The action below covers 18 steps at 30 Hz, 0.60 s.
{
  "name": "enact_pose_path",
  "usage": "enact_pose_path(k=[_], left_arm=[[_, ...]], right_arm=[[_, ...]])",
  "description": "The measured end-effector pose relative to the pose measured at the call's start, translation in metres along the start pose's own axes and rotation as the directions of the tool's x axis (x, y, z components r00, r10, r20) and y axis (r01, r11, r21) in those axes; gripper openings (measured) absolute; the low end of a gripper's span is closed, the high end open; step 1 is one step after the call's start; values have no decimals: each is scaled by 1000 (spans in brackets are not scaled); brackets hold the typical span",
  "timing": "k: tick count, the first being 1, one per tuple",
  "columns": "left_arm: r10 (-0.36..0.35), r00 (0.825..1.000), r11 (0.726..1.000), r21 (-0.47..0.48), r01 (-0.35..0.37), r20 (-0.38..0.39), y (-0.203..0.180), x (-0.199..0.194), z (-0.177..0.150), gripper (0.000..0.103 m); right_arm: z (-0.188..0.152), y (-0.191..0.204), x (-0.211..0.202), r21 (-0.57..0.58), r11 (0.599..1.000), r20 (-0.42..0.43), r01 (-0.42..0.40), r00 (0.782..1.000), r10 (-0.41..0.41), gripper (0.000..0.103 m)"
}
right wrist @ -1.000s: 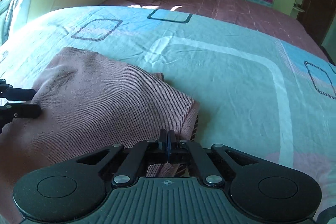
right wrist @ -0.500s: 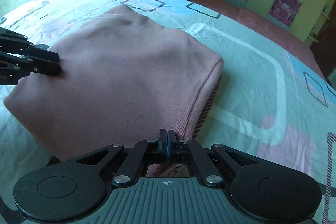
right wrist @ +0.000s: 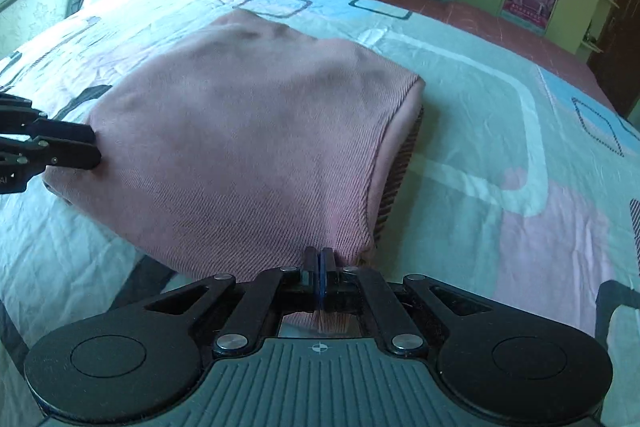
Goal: Fold small clothes
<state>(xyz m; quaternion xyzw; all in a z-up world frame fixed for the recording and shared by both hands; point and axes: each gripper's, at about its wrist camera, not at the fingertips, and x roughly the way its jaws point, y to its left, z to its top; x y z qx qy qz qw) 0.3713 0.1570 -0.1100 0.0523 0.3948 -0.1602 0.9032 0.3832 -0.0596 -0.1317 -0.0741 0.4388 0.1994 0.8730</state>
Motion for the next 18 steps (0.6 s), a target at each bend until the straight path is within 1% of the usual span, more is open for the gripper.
enact_pose_path(k=[6,9,12,13,14,15,16,17,18], left_arm=[[59,998,998,-21,-58,12,-10,-8,-6,18],[75,997,997,-35,-74,16,-16,-17,-11,18],[96,995,994,-52,-94,24,-22,-27,-18,17],[103,994,993,-59,-101,30,-25,-31,-20,19],[109,993,992,-67,-106,40,-28,-36,-21,23],[117,992,991,-77,-112,57,-31,-42,-23,41],[142,986,987,-92,-135,81,-36,-49,-25,81],[185,976,979,-109,-173,112,-41,-57,-27,102],[220,963,972,-120,-203,158,-45,-65,-30,101]], right_arm=[[-4,-4,-11,43,999,17,-21,1000,20,0],[-10,-7,-29,84,996,48,-42,998,38,0],[-18,-9,-47,98,994,66,-44,997,38,0],[-21,-9,-53,106,993,71,-45,997,38,0],[-24,-10,-59,115,992,78,-46,996,37,0],[-27,-9,-65,123,991,85,-47,996,37,0],[-30,-9,-70,131,990,91,-44,995,32,0],[-34,-8,-76,141,990,97,-31,995,17,8],[-37,-7,-80,149,989,100,-12,995,-3,65]])
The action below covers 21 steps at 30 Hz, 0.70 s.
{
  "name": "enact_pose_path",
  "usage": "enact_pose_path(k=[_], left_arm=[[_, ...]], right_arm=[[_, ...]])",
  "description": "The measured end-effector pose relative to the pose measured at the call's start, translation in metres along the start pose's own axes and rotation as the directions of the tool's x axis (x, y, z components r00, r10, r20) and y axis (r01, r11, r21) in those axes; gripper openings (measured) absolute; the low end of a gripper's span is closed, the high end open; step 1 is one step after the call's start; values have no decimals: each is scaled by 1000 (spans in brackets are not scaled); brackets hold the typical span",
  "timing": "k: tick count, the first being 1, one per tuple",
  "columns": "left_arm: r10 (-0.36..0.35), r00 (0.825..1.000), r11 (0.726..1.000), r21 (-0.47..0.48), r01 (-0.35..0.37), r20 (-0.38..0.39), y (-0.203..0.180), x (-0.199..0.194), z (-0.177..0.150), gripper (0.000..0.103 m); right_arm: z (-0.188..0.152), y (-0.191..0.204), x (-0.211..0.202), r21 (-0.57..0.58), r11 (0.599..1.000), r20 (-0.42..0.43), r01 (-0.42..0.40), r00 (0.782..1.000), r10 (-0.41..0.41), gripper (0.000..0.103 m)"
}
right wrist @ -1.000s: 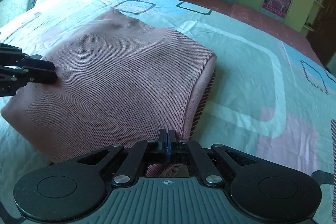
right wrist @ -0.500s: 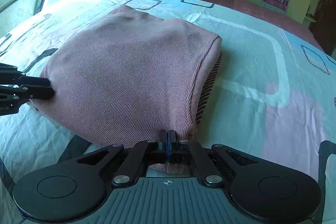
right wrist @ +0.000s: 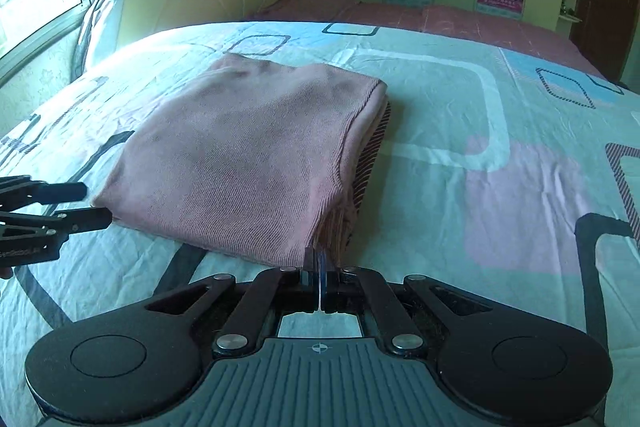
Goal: Fold small clothes
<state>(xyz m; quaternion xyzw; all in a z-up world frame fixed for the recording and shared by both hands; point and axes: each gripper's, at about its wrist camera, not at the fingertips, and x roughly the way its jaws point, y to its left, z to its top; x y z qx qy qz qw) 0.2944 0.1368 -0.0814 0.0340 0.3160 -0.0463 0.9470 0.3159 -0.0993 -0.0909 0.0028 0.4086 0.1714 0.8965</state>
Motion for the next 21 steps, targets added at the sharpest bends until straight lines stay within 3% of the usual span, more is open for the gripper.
enact_pose_path(k=[1,2,8,13,21], left_arm=[[3,1000,1000,2,-3,13,-2,-5,-1,102],[-5,1000,1000,3,5,9,-5,-9,0,102],[18,1000,1000,11,-18,10,-20,-40,-6,102],[25,1000,1000,0,-25,15,-33,-72,-10,102],[2,995,999,-39,2,99,-60,-148,-11,102]], right_arm=[[-5,0,-7,4,1000,24,25,999,-25,100],[-10,1,-11,-8,999,65,35,997,-34,103],[-34,7,-30,2,999,55,53,997,-53,103],[-50,14,-73,49,997,107,64,992,-69,103],[-73,35,-156,66,995,212,71,974,-83,103]])
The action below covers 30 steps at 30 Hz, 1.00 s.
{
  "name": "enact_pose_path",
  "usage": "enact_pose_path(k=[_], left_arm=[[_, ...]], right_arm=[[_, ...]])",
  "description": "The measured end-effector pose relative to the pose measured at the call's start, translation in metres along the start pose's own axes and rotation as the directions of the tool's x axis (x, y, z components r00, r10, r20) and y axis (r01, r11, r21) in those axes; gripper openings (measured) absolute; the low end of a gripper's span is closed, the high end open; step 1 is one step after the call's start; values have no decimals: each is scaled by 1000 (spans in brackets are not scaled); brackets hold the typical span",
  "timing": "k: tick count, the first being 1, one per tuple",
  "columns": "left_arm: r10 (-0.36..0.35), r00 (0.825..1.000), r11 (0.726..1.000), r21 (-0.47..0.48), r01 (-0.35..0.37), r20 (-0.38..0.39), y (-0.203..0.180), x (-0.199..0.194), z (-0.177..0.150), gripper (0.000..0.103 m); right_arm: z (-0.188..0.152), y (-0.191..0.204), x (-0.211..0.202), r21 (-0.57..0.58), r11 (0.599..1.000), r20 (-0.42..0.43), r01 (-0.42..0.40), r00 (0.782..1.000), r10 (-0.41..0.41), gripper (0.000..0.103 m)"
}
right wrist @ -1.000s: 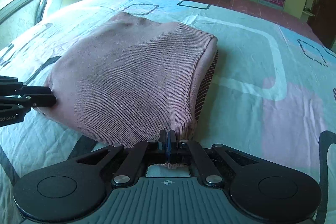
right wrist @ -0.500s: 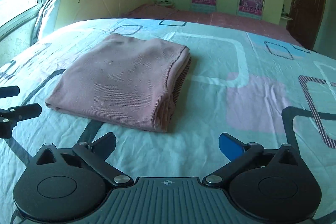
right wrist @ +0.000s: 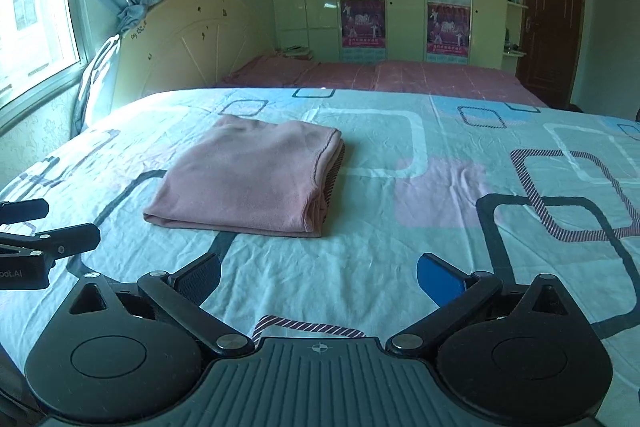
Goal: Fold small clothes
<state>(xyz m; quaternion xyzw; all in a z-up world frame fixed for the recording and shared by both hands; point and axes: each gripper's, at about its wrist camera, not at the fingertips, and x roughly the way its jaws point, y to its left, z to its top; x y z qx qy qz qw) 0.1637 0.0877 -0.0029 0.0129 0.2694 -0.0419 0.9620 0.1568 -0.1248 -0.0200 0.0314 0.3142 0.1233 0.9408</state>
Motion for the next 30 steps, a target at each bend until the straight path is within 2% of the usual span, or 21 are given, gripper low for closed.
enact_pose_path(k=[4,11,30], left_arm=[[12,999,1000,-6,-12,33,-15,-29,-2,102],[15,997,1000,11,-16,72,-33,-56,-9,102],[33,993,999,24,-36,110,-48,-64,-5,102]], right_arm=[[-10,3,-33,3,1000,17,15,1000,-15,103],[-20,-1,-60,-16,1000,33,7,999,-7,103],[-12,-18,-75,-21,1000,73,4,997,-3,103]])
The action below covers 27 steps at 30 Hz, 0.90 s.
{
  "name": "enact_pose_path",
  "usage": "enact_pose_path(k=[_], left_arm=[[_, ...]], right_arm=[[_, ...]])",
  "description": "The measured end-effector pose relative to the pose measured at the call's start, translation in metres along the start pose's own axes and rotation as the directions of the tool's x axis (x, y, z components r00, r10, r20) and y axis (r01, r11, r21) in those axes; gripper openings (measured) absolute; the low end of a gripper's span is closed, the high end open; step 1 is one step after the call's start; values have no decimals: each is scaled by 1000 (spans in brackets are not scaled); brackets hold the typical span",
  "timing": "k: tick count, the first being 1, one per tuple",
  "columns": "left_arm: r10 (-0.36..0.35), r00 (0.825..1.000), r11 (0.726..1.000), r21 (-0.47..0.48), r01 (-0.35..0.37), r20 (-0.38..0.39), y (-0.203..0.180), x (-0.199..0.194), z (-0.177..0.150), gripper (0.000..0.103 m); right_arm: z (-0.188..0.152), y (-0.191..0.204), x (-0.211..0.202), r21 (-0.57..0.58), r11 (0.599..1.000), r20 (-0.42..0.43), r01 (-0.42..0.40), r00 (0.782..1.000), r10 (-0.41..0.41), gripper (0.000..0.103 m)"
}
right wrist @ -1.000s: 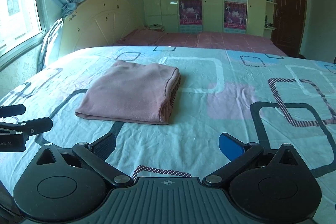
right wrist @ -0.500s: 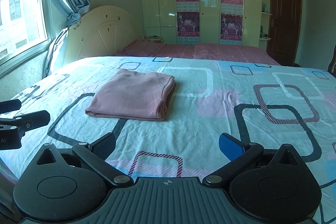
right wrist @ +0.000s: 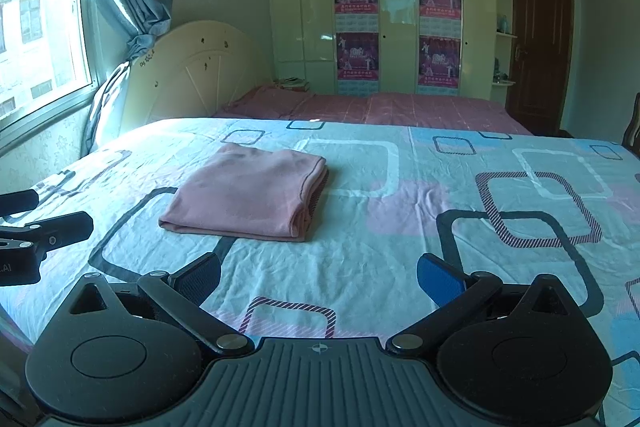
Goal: Fold small clothes
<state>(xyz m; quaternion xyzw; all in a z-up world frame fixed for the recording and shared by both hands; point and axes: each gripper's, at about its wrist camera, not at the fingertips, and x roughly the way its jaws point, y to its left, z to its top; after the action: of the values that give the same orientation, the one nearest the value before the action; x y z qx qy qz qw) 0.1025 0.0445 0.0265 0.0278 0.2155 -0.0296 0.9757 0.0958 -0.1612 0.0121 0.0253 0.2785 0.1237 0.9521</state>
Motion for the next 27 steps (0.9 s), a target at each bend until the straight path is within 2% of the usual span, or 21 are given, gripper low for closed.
enact_pose_path(k=[27], left_arm=[[14,1000,1000,15,-14,2,0,2,1,102]], right_arm=[[3,-2,5,-17,1000,-4,-19,1000,18,103]])
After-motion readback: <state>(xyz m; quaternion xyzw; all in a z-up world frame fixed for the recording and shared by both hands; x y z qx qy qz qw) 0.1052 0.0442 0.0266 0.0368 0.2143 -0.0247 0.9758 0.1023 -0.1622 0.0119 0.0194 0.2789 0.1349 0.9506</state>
